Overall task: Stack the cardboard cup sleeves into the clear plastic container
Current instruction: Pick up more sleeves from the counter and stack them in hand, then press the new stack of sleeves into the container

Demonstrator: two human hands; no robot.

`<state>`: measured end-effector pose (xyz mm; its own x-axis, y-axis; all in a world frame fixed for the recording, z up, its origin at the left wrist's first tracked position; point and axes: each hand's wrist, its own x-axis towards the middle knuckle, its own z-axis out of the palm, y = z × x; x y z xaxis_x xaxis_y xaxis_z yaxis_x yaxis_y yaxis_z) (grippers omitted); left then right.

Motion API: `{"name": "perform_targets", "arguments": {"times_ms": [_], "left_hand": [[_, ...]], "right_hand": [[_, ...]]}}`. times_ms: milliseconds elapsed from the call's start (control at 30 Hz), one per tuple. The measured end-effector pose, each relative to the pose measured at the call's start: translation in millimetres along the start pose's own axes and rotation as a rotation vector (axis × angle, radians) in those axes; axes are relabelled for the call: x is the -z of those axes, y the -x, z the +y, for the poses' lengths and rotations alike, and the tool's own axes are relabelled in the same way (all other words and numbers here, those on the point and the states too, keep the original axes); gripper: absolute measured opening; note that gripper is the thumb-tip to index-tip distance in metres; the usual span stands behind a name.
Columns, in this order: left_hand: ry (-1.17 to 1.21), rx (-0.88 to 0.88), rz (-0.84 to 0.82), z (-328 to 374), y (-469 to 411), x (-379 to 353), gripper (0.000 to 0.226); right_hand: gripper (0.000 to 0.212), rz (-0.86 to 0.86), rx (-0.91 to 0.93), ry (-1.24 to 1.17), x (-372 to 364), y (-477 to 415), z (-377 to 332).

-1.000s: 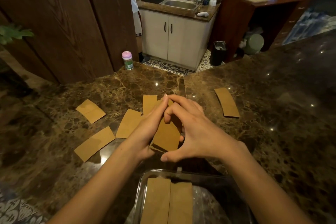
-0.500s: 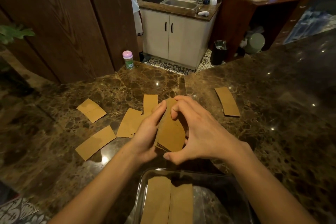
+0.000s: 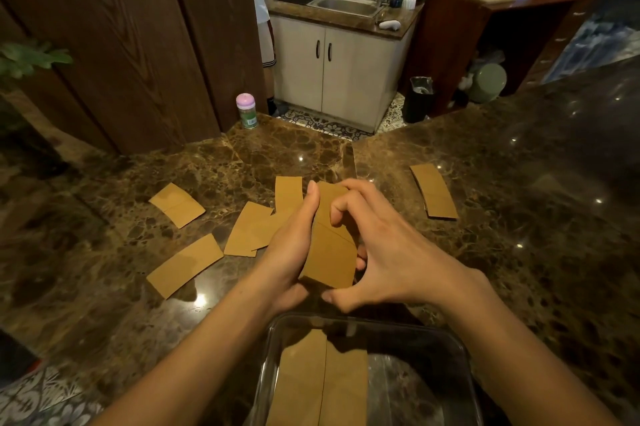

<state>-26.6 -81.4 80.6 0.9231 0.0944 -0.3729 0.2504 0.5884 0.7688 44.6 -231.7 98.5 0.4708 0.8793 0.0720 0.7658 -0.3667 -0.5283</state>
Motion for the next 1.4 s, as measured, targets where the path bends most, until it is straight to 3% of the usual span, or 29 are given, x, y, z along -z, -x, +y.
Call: {"name": "perform_targets", "arguments": {"times_ms": [367, 667, 733, 800, 900, 1000, 1133, 1233, 1400], "left_hand": [[0.064, 0.028, -0.050, -3.9, 18.2, -7.2, 0.056], [-0.005, 0.043, -0.185, -19.5, 38.9, -9.4, 0.063], [-0.210, 0.012, -0.127, -25.2, 44.9, -2.9, 0.058], [-0.569, -0.132, -0.092, -33.1, 54.3, 11.1, 0.046], [-1.214, -0.335, -0.230, -44.6, 77.2, 35.8, 0.024], [-1.823, -0.486, -0.284, -61.0, 96.4, 56.3, 0.040], [-2.090, -0.551, -0.360, -82.9, 102.7, 66.0, 0.056], [-2.197, -0.422, -0.361, -95.8, 100.8, 74.4, 0.073], [-2.145, -0.315, -0.353, -105.8, 101.8, 79.0, 0.079]], "right_hand": [[0.081, 0.056, 0.070, 0.064, 1.2, 14.2, -6.6], [0.081, 0.080, 0.031, -0.030, 5.5, 45.9, -11.9], [0.079, 0.073, -0.025, -0.100, 11.4, 61.7, -9.4], [0.081, 0.052, -0.099, -0.151, 15.5, 81.9, -3.4], [0.085, -0.061, -0.199, -0.185, 12.2, 113.8, 2.3], [0.082, -0.291, -0.268, -0.160, -7.3, 131.3, -8.0], [0.071, -0.388, -0.171, -0.023, -48.5, 131.3, -22.7], [0.069, -0.367, -0.156, 0.002, -73.8, 123.1, -21.9], [0.077, -0.374, -0.179, 0.102, -94.3, 112.5, -19.3]]}}
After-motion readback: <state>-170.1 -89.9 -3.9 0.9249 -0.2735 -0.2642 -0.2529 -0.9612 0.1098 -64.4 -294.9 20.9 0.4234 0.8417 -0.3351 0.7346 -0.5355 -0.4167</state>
